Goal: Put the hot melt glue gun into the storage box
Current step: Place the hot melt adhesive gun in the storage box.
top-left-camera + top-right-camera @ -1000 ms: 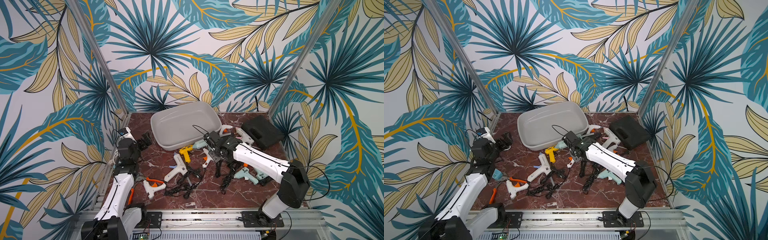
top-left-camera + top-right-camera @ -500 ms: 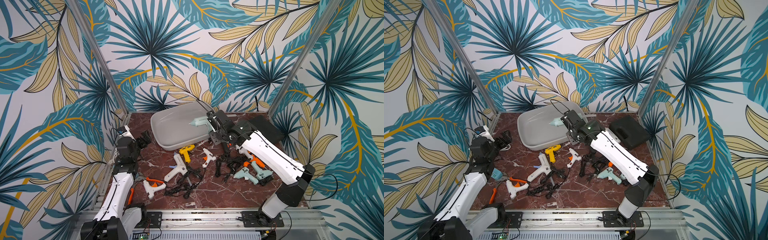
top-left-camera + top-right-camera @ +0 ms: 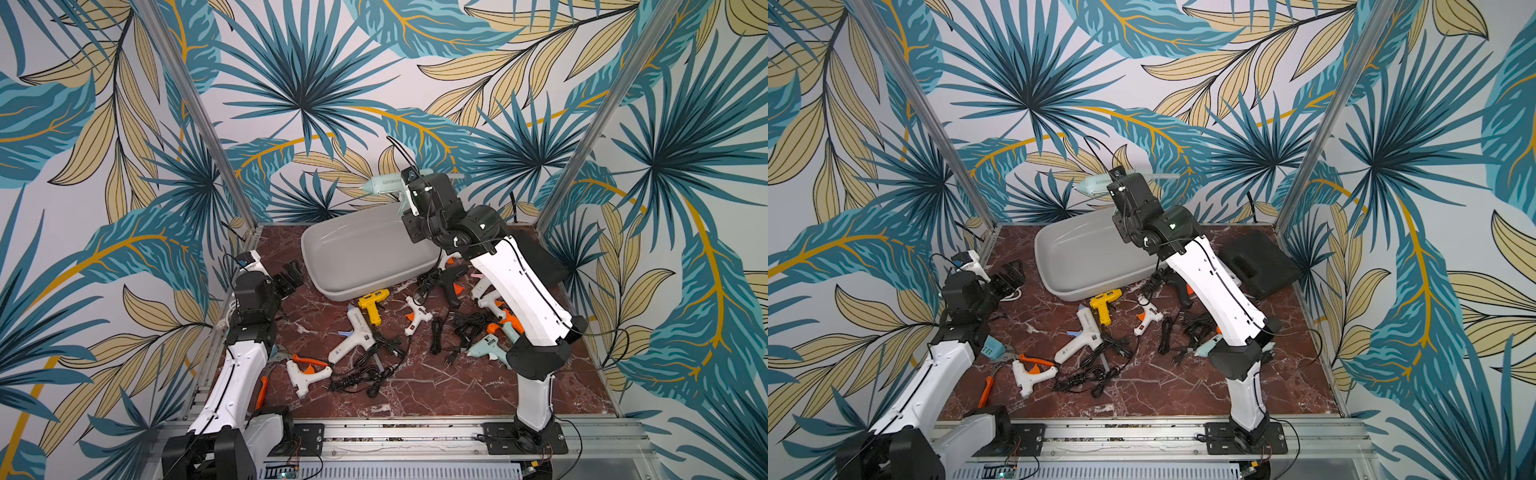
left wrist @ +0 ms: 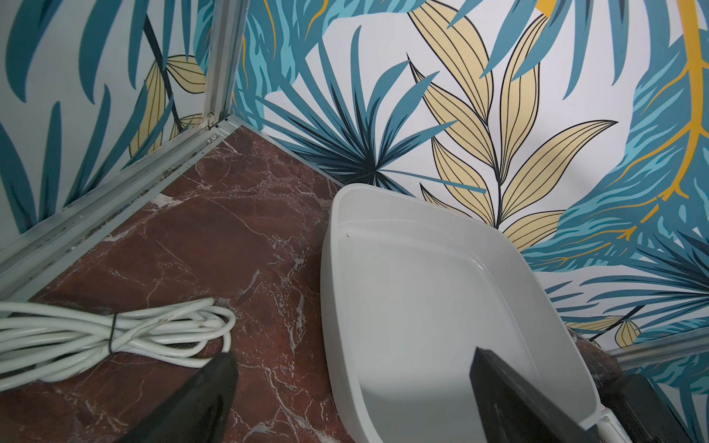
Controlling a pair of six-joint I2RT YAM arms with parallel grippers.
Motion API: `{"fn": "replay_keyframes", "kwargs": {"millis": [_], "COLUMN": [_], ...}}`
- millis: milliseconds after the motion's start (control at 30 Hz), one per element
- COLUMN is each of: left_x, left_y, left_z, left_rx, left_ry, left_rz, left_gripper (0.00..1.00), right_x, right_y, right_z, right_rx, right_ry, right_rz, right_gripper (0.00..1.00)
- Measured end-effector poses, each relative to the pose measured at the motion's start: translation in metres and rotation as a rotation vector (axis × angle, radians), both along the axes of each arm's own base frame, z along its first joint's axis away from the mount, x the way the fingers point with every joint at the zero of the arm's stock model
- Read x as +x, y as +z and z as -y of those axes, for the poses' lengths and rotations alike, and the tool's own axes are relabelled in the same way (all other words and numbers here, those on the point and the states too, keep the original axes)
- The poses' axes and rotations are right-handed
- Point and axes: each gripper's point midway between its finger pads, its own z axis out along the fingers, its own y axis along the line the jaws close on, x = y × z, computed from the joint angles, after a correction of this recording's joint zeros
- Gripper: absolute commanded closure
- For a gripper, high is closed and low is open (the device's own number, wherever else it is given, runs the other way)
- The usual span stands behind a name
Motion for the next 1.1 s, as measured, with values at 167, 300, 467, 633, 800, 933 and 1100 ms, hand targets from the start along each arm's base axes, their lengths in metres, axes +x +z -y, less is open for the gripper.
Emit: {"fn": "replay_keyframes", "kwargs": {"millis": [167,300,467,633,800,933,1100], "left_x": [0.002,0.005,0.01,0.013,0.015,0.015,0.016], "left_y": [-0.002,-0.007,-0.015,-0.018,-0.019,-0.02,-0.02], "left_z": [0.002,0.004,0.007,0.01,0.012,0.013,0.014], "left_rx": [-0.015,-0.028,-0.046,-0.064,-0.072,-0.074,-0.072], "left_ry": [-0.012,-0.02,-0.036,-0.051,-0.066,-0.074,-0.077], "left_rz": [-0.004,-0.012,-0.032,-0.035,-0.033,-0.037,-0.035], "left_gripper": [0.0,0.0,0.0,0.0,0.0,0.0,0.0], "right_x": [0.038,0.067,0.097,0.125,0.153,0.172,0.178], "right_y": [-0.008,-0.013,-0.01,-0.017,-0.059,-0.113,-0.169], "right_z": [-0.017,-0.028,-0.033,-0.037,-0.046,-0.05,-0.048], "right_rx": [-0.052,-0.046,0.024,0.105,0.144,0.149,0.158], "right_ry": [-0.017,-0.029,-0.045,-0.043,-0.031,-0.027,-0.017], "right_rz": [0.092,0.16,0.239,0.287,0.254,0.163,0.024], "right_gripper": [1.0,1.0,1.0,1.0,1.0,1.0,1.0]}}
